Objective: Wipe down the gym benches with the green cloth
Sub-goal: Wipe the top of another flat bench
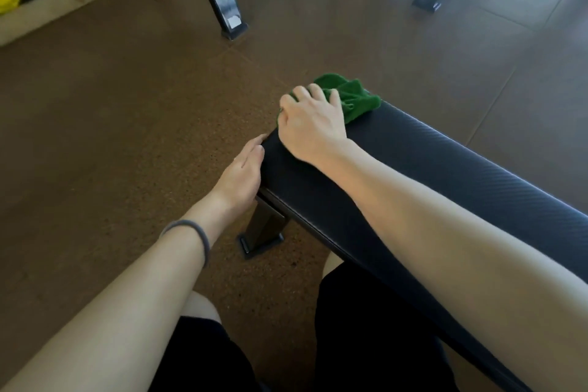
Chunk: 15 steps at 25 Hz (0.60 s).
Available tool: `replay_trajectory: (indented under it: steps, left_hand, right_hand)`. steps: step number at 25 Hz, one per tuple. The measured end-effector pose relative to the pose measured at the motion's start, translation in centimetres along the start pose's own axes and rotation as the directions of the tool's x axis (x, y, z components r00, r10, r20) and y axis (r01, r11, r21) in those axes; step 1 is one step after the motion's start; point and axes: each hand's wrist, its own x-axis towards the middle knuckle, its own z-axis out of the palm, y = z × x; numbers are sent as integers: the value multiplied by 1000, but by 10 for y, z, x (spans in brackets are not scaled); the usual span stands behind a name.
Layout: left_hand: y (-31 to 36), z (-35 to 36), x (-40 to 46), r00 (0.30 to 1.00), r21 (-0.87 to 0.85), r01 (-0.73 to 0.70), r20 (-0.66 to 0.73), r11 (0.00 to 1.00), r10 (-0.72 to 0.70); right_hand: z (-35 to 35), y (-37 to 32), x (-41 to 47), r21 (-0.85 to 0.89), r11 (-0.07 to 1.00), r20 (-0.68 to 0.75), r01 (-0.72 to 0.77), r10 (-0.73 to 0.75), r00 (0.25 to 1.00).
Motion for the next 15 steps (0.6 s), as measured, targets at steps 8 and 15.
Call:
replay_trajectory:
  steps: [8, 15]
  left_hand:
    - [-32, -6, -23, 991, -475, 115, 114, 873, -68]
    - [-51, -13, -25, 985, -511, 175, 85, 842, -153]
  right_hand:
    - [-6, -4, -168, -95, 896, 76, 433, -427, 901]
    - [6, -49, -101, -190, 877, 63, 440, -437, 897]
